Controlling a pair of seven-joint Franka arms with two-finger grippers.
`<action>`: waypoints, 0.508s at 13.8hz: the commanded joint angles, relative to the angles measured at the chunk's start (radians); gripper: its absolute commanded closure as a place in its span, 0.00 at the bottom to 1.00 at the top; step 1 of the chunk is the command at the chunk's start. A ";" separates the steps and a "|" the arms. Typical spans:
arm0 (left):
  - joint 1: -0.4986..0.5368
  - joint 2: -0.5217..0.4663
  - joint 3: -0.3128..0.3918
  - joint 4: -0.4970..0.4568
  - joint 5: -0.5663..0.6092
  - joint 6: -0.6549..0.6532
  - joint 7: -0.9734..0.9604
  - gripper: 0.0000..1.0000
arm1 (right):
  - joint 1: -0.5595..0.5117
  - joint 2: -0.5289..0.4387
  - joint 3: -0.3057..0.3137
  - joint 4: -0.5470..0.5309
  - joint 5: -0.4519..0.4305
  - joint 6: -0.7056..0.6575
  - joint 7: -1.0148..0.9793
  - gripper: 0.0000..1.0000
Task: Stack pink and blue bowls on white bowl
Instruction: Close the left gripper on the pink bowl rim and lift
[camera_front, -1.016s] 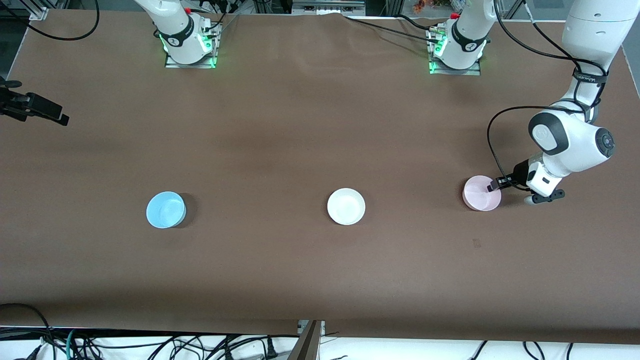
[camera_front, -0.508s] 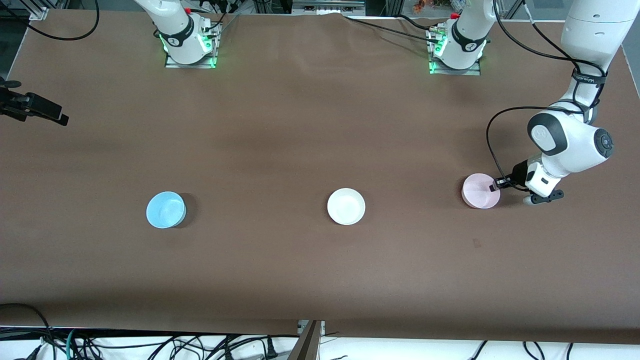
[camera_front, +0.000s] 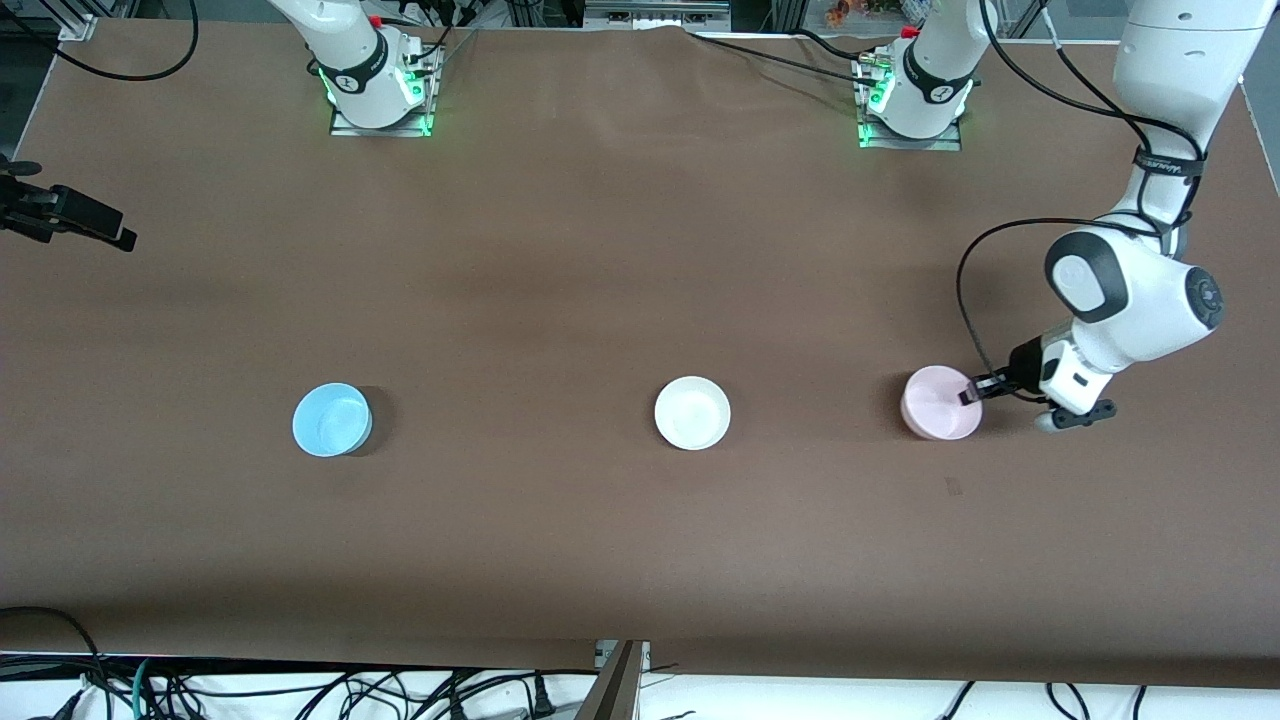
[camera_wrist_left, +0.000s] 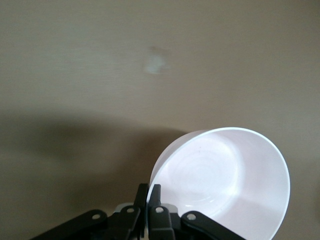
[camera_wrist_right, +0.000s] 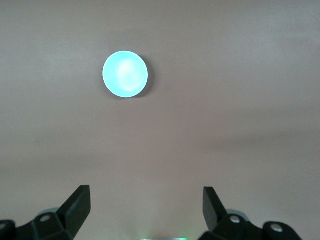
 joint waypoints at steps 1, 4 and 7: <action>-0.036 -0.009 -0.063 0.038 -0.012 -0.017 -0.131 0.96 | -0.005 0.009 0.000 0.022 0.012 -0.009 0.015 0.01; -0.093 0.001 -0.100 0.073 -0.007 -0.014 -0.217 0.97 | -0.005 0.009 0.000 0.022 0.012 -0.009 0.015 0.01; -0.195 0.043 -0.100 0.140 -0.007 -0.012 -0.367 0.97 | -0.020 0.012 -0.006 0.022 0.012 -0.002 0.000 0.01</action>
